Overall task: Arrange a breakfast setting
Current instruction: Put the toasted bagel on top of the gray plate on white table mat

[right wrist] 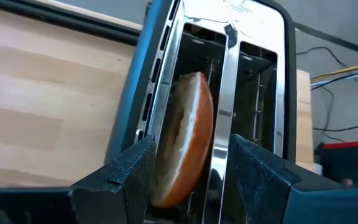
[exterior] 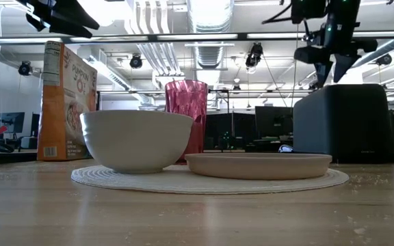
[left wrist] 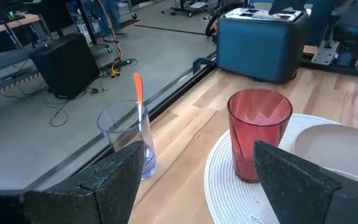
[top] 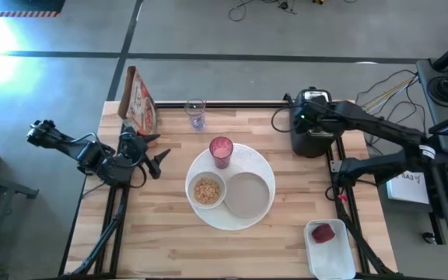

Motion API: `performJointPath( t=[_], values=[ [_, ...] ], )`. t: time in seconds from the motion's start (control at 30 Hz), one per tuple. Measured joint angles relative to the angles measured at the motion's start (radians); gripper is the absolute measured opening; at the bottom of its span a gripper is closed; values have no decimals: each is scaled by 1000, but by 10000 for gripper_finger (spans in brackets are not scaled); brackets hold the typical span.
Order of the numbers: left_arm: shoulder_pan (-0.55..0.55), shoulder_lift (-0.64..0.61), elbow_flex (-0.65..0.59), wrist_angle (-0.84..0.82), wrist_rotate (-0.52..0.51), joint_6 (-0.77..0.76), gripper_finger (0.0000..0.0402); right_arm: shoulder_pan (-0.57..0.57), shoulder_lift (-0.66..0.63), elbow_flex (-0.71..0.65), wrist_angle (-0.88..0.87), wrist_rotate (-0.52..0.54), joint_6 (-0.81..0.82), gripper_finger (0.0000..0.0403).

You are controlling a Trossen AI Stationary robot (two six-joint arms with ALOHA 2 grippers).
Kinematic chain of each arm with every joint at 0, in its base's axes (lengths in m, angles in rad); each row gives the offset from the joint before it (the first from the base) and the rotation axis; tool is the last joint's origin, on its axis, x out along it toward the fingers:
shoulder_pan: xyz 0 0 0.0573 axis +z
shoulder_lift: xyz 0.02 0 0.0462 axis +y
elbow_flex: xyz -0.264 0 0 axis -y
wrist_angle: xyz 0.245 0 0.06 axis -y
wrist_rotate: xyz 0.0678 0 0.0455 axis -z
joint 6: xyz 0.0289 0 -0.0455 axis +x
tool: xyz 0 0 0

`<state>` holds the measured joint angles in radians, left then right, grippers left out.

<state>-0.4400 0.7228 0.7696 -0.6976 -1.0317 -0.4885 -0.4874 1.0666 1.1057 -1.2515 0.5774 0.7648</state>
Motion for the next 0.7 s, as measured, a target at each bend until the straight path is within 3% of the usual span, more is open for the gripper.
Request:
performJointPath(
  t=[0.7],
  values=[
    [0,16,0,-18,0,0,283,-22,57,0,12,23,-32,194]
  ],
)
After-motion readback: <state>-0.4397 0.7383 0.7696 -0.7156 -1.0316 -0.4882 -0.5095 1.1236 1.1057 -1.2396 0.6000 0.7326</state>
